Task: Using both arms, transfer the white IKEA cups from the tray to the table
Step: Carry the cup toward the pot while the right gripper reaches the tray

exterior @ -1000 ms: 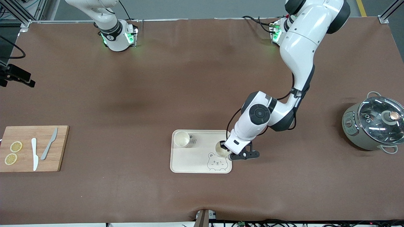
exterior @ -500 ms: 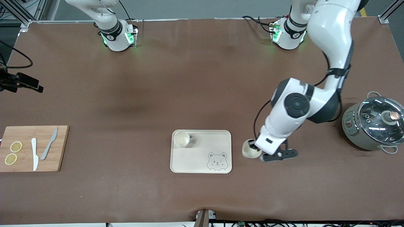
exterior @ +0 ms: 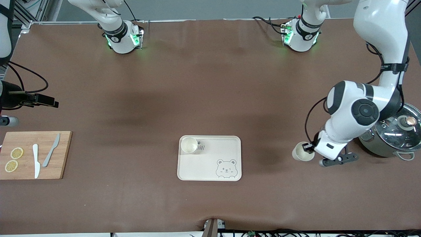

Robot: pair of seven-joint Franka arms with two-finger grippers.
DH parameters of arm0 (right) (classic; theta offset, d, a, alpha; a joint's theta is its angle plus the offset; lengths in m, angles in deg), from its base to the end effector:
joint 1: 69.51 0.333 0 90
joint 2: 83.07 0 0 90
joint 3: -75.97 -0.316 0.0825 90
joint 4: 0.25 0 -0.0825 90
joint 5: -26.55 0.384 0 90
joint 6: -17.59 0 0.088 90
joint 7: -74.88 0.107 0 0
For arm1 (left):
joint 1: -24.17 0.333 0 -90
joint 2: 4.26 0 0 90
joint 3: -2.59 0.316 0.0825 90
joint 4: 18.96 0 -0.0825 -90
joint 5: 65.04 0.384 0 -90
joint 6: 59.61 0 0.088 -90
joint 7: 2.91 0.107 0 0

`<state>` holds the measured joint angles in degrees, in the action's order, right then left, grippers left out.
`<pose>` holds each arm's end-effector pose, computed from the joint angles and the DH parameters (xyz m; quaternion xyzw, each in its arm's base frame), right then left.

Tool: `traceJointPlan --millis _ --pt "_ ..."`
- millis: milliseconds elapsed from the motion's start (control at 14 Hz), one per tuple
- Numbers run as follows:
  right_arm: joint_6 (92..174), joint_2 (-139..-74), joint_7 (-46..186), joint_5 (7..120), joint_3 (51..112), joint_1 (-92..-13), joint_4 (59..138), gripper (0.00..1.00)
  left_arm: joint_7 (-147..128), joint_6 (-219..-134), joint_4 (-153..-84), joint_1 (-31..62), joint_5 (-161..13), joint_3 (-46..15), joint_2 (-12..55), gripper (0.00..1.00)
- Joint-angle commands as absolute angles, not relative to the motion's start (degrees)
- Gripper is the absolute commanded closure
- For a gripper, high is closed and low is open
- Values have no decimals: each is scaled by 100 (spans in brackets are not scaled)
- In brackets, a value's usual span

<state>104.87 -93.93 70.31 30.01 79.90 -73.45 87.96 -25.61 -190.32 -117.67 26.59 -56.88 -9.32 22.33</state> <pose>0.5927 -0.0719 0.5264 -0.9940 0.0304 0.0993 0.0346 0.6676 -0.0936 0.3316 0.9949 0.0846 0.0541 0.0045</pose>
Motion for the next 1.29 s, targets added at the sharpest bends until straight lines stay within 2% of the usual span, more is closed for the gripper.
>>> traceJointPlan --millis 0,143,357,571,643,714,786,1000,1214 --pt "10391 -9529 7267 3068 7904 -7496 8632 0 -2191 -19932 -12696 3066 -5590 -1015 2053 100" --pt "10391 -9616 7916 3156 7904 -7487 8580 0 -2146 -20347 -13039 3208 -5590 -1015 2105 100" --pt "10399 -9643 8112 3087 7878 -7155 8211 0 -2128 -20375 -13181 3322 -5590 -1015 2158 100" --pt "10417 -9730 8173 3130 7878 -6987 8237 0 -2102 -20375 -13216 3454 -5590 -1015 2307 98" --pt "10417 -9861 8391 3174 7878 -6838 8219 0 -2032 -20375 -13199 3454 -5590 -1006 2334 68" --pt "10417 -9950 8776 3226 7869 -6654 8211 0 -1866 -20375 -13190 3463 -5590 -1015 2351 28" --pt "10425 -9968 9067 3235 7869 -6531 8202 0 -1804 -20375 -13173 3463 -5599 -1015 2343 0" --pt "10635 -10230 9167 3253 7869 -6153 8210 0 -1786 -20357 -13138 3524 -5599 -1015 2264 0" --pt "11627 -10635 9254 3551 7869 -5854 8246 0 -1794 -20227 -12963 3525 -5599 -1015 2045 0"
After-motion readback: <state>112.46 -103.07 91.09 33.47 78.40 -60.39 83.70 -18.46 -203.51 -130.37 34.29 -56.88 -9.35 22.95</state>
